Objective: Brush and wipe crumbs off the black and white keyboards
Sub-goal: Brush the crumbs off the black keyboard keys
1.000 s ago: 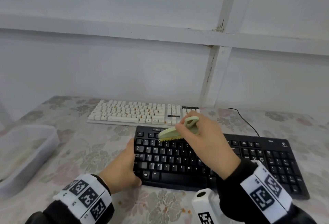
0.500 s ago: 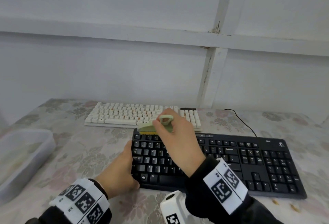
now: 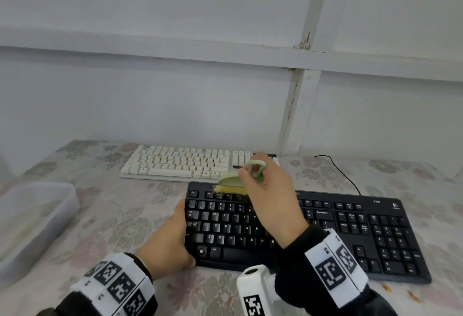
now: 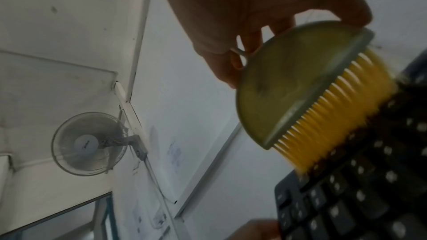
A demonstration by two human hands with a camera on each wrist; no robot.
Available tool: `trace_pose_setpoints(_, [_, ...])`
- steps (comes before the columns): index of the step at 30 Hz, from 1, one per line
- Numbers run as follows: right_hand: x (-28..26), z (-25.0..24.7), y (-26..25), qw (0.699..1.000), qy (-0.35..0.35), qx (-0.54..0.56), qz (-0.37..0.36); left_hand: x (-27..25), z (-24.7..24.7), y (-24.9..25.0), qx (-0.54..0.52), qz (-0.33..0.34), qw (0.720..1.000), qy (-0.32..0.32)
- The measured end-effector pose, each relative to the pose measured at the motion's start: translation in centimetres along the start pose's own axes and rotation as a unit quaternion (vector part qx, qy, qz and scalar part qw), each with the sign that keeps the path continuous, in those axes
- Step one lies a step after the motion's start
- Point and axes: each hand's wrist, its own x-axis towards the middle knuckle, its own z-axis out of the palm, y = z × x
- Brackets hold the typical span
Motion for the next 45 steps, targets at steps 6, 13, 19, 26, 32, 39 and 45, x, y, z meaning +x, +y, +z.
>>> trace_pose_setpoints(6, [-1.0, -0.8, -0.2, 0.996, -0.048, 0.070, -0.033, -0.1, 0.1, 0.2, 0.011, 0.003, 1.000, 0.002])
trace_pose_setpoints(13, [-0.7, -3.8, 1.2, 0.999, 0.021, 0.036, -0.028, -0.2, 0.0, 0.6, 0.004, 0.006, 1.000, -0.002])
trace_pose_setpoints(19, [-1.0, -5.0, 3.0, 0.999, 0.006, 0.048, -0.012, -0.1, 0.1, 0.4, 0.005, -0.025, 1.000, -0.007])
trace_pose_setpoints(26, [-1.6, -6.5, 3.6, 0.998, 0.017, 0.053, -0.021, -0.3, -0.1, 0.8, 0.021, -0.036, 0.999, -0.005])
trace_pose_setpoints(32, [-1.3, -8.2, 4.3, 0.997, 0.057, 0.035, -0.023, -0.4, -0.2, 1.0, 0.014, -0.037, 0.999, -0.006])
trace_pose_setpoints(39, [-0.9, -9.7, 5.4, 0.991, 0.120, -0.051, 0.005, -0.3, -0.3, 1.0, 0.019, -0.059, 0.998, -0.021])
trace_pose_setpoints(45, [-2.3, -4.0, -0.7, 0.996, -0.012, 0.079, -0.034, -0.4, -0.3, 1.2, 0.026, -0.070, 0.997, -0.023])
